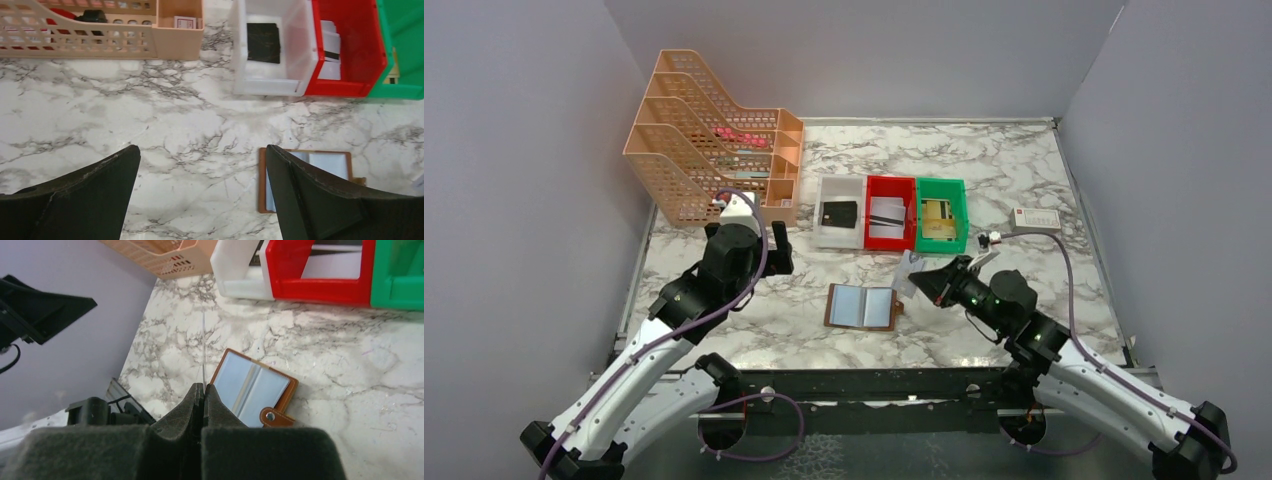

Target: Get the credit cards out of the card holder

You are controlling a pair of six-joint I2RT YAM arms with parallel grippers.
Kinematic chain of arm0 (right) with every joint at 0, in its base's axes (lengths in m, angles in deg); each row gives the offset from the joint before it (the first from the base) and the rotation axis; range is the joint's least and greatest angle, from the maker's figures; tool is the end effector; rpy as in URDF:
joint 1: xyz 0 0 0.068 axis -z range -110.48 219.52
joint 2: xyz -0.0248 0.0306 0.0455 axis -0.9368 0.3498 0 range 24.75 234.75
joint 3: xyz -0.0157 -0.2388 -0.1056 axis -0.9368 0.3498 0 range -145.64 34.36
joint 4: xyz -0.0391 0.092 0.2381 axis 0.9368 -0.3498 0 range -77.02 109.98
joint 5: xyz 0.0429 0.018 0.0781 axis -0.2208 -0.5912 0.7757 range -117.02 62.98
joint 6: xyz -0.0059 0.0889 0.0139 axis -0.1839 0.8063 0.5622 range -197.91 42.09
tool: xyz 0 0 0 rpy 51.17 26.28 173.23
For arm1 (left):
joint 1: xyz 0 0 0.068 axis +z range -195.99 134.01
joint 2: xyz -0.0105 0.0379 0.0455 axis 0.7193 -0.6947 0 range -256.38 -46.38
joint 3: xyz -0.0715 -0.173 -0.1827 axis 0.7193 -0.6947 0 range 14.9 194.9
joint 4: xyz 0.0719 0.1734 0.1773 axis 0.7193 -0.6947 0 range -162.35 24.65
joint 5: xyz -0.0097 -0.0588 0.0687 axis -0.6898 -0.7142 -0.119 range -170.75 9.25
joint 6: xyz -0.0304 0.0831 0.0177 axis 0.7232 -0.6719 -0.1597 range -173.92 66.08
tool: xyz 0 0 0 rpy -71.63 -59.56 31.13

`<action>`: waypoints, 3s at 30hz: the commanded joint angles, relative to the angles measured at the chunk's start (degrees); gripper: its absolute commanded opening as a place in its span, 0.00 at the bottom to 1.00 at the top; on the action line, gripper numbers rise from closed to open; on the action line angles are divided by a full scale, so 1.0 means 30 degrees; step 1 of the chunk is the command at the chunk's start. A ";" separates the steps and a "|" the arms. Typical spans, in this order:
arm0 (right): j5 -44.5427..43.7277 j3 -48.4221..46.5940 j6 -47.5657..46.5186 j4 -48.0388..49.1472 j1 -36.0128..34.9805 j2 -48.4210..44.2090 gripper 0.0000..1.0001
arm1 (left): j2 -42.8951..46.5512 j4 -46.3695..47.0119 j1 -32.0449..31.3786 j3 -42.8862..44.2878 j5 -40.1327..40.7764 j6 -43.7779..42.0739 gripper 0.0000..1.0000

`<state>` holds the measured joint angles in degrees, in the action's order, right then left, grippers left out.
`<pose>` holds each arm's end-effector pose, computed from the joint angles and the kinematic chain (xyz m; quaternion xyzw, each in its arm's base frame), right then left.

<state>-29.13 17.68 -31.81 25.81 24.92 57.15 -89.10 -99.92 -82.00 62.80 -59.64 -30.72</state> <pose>0.1501 0.1440 0.2146 0.0219 0.7651 0.4479 0.4622 0.1787 -0.0940 0.2930 0.0027 0.8537 -0.1076 0.5094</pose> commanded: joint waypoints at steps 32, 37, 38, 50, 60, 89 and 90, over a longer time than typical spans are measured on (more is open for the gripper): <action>-0.8348 -1.4414 -2.0476 -0.0679 0.0065 1.8344 0.01 | -0.0266 0.1070 0.1191 -0.1999 0.0938 -0.1699 0.99; -0.9899 -1.5939 -2.3471 -0.0534 0.0082 2.1439 0.01 | -0.0367 0.1130 0.1306 -0.2021 0.0776 -0.1779 0.99; -1.0107 -1.6157 -2.4069 -0.0407 0.0087 2.1955 0.01 | -0.0389 0.1127 0.1320 -0.2018 0.0761 -0.1786 0.99; -0.9631 -1.7046 -2.8426 0.0833 0.0455 2.4611 0.02 | -0.0279 0.1158 0.1573 -0.2050 0.0401 -0.1878 0.99; -0.7755 -1.7280 -2.9796 0.1142 0.1422 2.5581 0.06 | -0.0283 0.1172 0.1600 -0.2080 0.0087 -0.1962 0.99; -0.4945 -1.7160 -2.8174 -0.0874 0.2034 2.5468 0.20 | -0.0410 0.1177 0.1661 -0.2079 -0.0175 -0.1962 0.99; -0.4921 -1.7104 -2.8084 -0.0969 0.2034 2.5293 0.21 | -0.0449 0.1176 0.1647 -0.2076 -0.0200 -0.1955 0.99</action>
<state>-46.53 -34.30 -118.27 24.49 30.65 137.26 -90.39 -97.60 -77.44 56.74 -58.90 -36.01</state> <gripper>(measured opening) 0.200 0.989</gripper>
